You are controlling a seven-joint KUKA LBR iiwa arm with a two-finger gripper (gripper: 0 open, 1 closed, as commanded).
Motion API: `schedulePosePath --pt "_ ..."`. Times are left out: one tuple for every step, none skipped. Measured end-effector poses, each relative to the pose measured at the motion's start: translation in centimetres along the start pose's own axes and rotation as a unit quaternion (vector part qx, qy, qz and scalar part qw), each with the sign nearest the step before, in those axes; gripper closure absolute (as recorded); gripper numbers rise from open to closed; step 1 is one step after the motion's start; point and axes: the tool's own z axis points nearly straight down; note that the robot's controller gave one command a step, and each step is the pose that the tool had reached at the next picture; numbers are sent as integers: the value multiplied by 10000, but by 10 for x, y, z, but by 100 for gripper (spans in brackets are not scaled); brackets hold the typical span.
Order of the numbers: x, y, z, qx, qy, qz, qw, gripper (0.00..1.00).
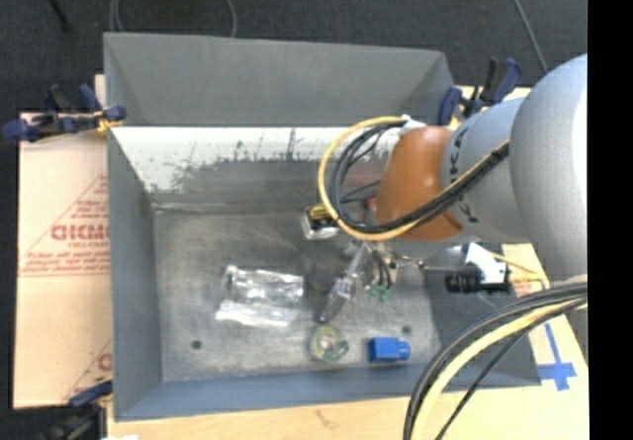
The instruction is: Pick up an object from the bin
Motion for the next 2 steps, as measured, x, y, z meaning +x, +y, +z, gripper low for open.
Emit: schedulePosePath --pt "-2 0 -2 10 6 -37 10000 0" --pt "-3 0 -4 6 -11 -46 10000 100"
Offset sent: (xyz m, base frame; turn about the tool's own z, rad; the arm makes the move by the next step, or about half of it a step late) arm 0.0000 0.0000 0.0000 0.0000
